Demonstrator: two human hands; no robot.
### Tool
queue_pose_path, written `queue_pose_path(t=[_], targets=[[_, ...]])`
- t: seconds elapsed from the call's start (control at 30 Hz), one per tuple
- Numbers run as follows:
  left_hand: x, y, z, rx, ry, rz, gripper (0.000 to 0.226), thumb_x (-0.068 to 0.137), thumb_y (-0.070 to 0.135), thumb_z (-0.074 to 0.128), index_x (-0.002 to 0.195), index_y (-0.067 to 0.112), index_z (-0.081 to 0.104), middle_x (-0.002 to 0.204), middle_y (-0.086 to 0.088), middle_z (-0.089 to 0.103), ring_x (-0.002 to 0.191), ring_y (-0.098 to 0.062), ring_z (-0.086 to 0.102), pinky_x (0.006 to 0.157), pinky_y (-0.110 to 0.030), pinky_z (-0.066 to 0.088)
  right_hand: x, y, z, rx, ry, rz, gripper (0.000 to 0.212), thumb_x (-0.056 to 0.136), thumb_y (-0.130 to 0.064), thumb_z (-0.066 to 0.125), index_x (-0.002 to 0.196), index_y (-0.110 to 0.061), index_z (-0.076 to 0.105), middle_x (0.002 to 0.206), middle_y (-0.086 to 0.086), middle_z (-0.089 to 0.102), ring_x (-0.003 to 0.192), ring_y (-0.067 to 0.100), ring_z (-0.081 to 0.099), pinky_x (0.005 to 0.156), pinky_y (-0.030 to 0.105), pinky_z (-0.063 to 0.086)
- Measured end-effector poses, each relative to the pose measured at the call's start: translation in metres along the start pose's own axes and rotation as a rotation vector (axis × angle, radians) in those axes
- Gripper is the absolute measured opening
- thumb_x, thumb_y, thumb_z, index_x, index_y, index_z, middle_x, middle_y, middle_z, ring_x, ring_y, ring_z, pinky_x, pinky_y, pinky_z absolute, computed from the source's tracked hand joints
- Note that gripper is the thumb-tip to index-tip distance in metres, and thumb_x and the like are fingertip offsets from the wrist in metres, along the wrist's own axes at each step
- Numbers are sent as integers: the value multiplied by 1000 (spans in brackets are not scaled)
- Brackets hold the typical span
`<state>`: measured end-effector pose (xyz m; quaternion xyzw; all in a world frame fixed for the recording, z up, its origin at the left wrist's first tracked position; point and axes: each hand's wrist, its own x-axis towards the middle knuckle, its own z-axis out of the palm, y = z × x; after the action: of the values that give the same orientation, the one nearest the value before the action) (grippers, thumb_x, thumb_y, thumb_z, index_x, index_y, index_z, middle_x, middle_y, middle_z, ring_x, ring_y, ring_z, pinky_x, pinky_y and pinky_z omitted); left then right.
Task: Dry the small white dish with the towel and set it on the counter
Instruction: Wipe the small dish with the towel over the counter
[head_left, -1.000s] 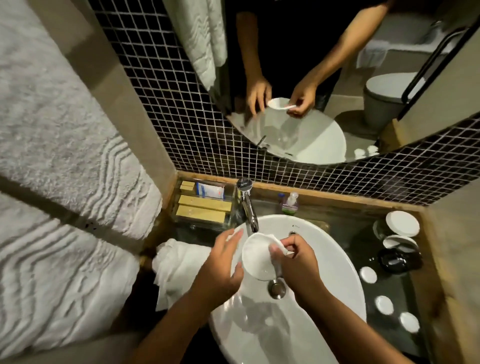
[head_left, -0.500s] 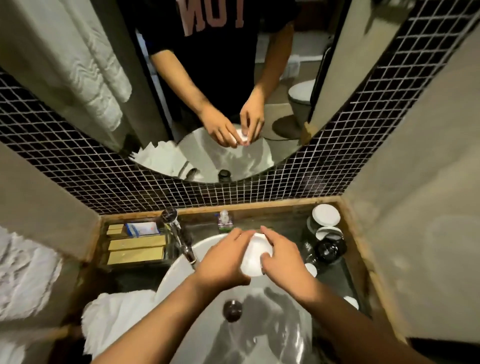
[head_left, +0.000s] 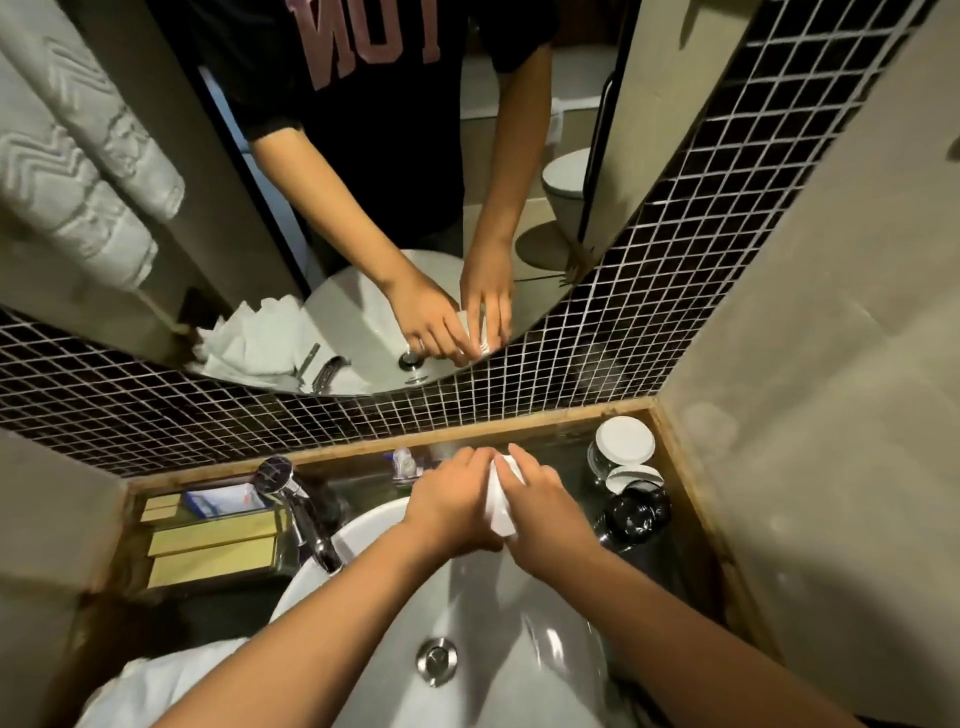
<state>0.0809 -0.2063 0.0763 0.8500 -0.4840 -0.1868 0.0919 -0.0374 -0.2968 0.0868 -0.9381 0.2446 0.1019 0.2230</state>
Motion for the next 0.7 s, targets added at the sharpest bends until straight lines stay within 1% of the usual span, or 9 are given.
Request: queue_pose_path(t=[0.07,0.13,0.2,0.23,0.33,0.4,0.47,0.6,0.7], targets=[[20,0,7,29,9,-14,101,47,58,85,133,30,41,126,8,56,114,-19,57,89,-44,50,21,10,0,-10,-1,22,103,73,-23,84,153,-25,19,162,1,20,135,32,38,102,43,49],[41,1,14,38,0,-27,97,46,60,83,130,29,43,122,6,60,111,-20,59,88,-44,50,40,20,2,-38,6,46,100,66,-30,87,146,-24,27,146,1,34,121,32,49,92,45,54],[58,5,22,5,-48,-27,92,48,57,84,125,25,45,120,2,59,110,-22,59,88,-43,51,53,30,2,-78,-14,74,92,63,-39,86,137,-21,34,131,4,41,112,31,53,85,46,55],[66,8,26,-27,-82,-26,91,49,55,85,124,22,45,121,0,57,110,-24,58,91,-44,51,58,36,2,-118,-38,82,90,63,-42,85,135,-20,36,128,5,42,112,31,53,85,46,55],[86,17,41,-19,-161,-16,94,50,58,83,127,19,46,122,-2,53,113,-24,57,97,-42,51,69,53,4,-253,-123,91,87,68,-37,85,138,-16,37,133,8,45,118,31,53,89,44,52],[96,22,51,14,-170,0,94,52,58,83,129,20,48,123,-2,55,112,-23,58,96,-39,51,75,63,6,-289,-154,122,87,71,-32,85,142,-15,37,142,11,43,124,32,51,94,44,50],[103,24,62,51,-165,10,85,57,52,84,128,20,51,123,-2,58,111,-22,60,93,-37,51,80,69,10,-309,-179,143,85,73,-30,83,143,-15,38,148,11,40,127,33,49,98,44,47],[105,23,77,144,-149,-20,80,53,56,81,123,26,53,115,1,64,100,-20,65,83,-38,53,84,78,25,-296,-191,144,77,74,-25,84,139,-18,45,142,9,47,126,33,49,100,43,47],[104,18,85,161,-140,-33,78,51,59,79,119,31,54,112,3,65,98,-21,64,86,-41,49,84,83,38,-262,-155,147,71,74,-20,83,136,-20,48,138,8,52,123,31,53,97,41,49]])
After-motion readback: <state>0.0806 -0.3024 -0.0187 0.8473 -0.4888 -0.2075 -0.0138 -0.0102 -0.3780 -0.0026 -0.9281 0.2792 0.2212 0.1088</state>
